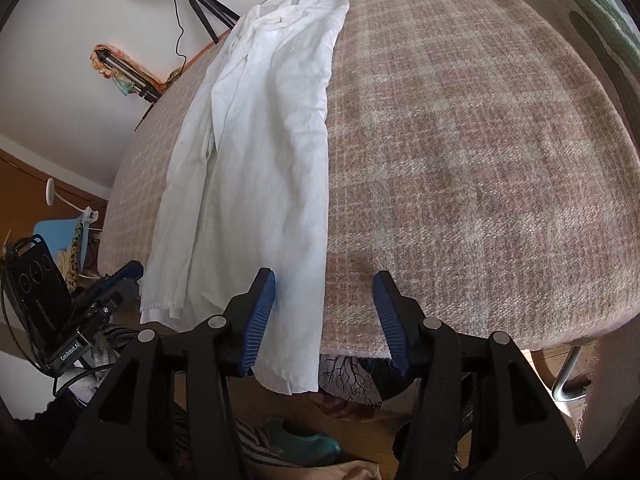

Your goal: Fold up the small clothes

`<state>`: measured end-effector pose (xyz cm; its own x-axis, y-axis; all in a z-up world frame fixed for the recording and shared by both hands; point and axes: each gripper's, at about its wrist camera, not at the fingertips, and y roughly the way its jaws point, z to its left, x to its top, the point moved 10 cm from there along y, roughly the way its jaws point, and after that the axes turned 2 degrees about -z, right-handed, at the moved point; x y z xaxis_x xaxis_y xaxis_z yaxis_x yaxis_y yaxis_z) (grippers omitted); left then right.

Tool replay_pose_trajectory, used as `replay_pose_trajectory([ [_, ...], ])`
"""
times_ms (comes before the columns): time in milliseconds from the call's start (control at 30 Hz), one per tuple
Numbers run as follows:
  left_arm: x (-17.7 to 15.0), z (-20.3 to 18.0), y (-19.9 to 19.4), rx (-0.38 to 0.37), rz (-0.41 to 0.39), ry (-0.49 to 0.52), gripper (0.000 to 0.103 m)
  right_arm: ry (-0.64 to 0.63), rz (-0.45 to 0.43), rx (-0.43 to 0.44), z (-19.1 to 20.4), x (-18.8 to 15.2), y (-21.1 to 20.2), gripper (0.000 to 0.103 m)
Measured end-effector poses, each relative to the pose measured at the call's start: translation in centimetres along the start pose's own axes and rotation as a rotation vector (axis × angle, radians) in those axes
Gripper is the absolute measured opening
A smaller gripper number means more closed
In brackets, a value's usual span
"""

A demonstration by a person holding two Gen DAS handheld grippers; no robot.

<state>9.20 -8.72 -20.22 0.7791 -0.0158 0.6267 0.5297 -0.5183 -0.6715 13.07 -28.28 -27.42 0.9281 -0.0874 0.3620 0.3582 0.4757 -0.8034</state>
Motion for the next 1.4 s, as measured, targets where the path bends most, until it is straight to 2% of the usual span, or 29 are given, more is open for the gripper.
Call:
replay_pose_trajectory([
  [33,0.0,0.8,-0.1,0.010,0.000,-0.013,0.029,-0.001,-0.013,0.011,0.0,-0.1,0.0,0.054],
  [67,-0.1,1.5,-0.3,0.019,0.003,-0.027,0.029,-0.006,-0.012,0.021,0.1,-0.1,0.0,0.041],
  [100,-0.2,2.1,-0.5,0.029,0.003,-0.037,0.029,-0.009,0.005,0.050,0.4,-0.3,0.0,0.021],
  [133,-0.2,2.6,-0.7,0.042,0.000,-0.042,0.029,-0.004,0.016,0.057,0.6,-0.5,0.0,0.007],
  [200,-0.3,3.2,-0.9,0.065,-0.005,-0.040,0.029,-0.022,-0.006,0.046,0.8,-0.6,-0.6,0.006],
  [267,-0.3,3.5,-1.0,0.078,-0.003,-0.037,0.029,-0.082,0.010,-0.034,0.6,-1.3,-0.7,0.005],
  [300,-0.3,3.6,-1.0,0.085,-0.003,-0.034,0.029,-0.094,0.012,-0.049,0.6,-1.5,-0.8,0.005],
  [400,0.0,4.0,-0.8,0.102,0.004,-0.024,0.033,-0.067,-0.019,0.013,1.3,-0.6,-2.0,0.005],
  [433,0.2,4.1,-0.7,0.106,0.008,-0.025,0.034,-0.070,-0.042,0.024,1.6,-0.1,-2.5,0.008],
  [500,0.2,4.3,-0.3,0.104,0.019,-0.039,0.039,-0.061,-0.078,0.037,1.7,1.1,-3.3,0.036],
  [533,0.0,4.5,-0.2,0.101,0.024,-0.046,0.040,-0.051,-0.092,0.050,1.7,1.5,-3.5,0.055],
  [567,-0.1,4.7,0.0,0.099,0.032,-0.053,0.041,-0.046,-0.097,0.065,1.8,1.7,-3.5,0.057],
  [700,-1.3,5.5,0.8,0.068,0.076,-0.113,0.042,-0.054,-0.058,0.057,1.5,1.7,-2.2,0.057],
  [800,-2.1,6.1,1.0,0.032,0.097,-0.180,0.041,-0.025,-0.025,0.099,0.9,0.9,-1.3,0.057],
  [867,-2.5,6.2,1.1,-0.008,0.110,-0.230,0.039,-0.018,0.006,0.134,0.9,0.3,-0.6,0.046],
  [900,-2.7,6.3,1.2,-0.026,0.118,-0.252,0.038,-0.021,0.022,0.155,1.1,-0.1,-0.3,0.044],
  [1000,-2.9,6.2,1.1,-0.058,0.125,-0.272,0.029,-0.043,0.051,0.199,2.0,-1.1,0.4,0.044],
  [1200,-3.1,6.5,0.5,-0.070,0.125,-0.298,0.025,-0.020,0.079,0.264,2.5,-1.5,0.6,0.044],
  [1267,-3.2,6.6,0.2,-0.066,0.124,-0.297,0.027,-0.013,0.085,0.279,2.3,-1.5,0.8,0.044],
  [1300,-3.3,6.7,0.2,-0.055,0.127,-0.297,0.039,-0.008,0.089,0.288,2.2,-1.5,0.8,0.044],
  [1333,-3.4,6.6,0.3,-0.059,0.130,-0.299,0.043,-0.001,0.092,0.297,2.1,-1.5,0.9,0.044],
  [1400,-3.5,6.2,0.4,-0.054,0.130,-0.283,0.042,0.019,0.095,0.314,2.0,-1.4,1.0,0.044],
])
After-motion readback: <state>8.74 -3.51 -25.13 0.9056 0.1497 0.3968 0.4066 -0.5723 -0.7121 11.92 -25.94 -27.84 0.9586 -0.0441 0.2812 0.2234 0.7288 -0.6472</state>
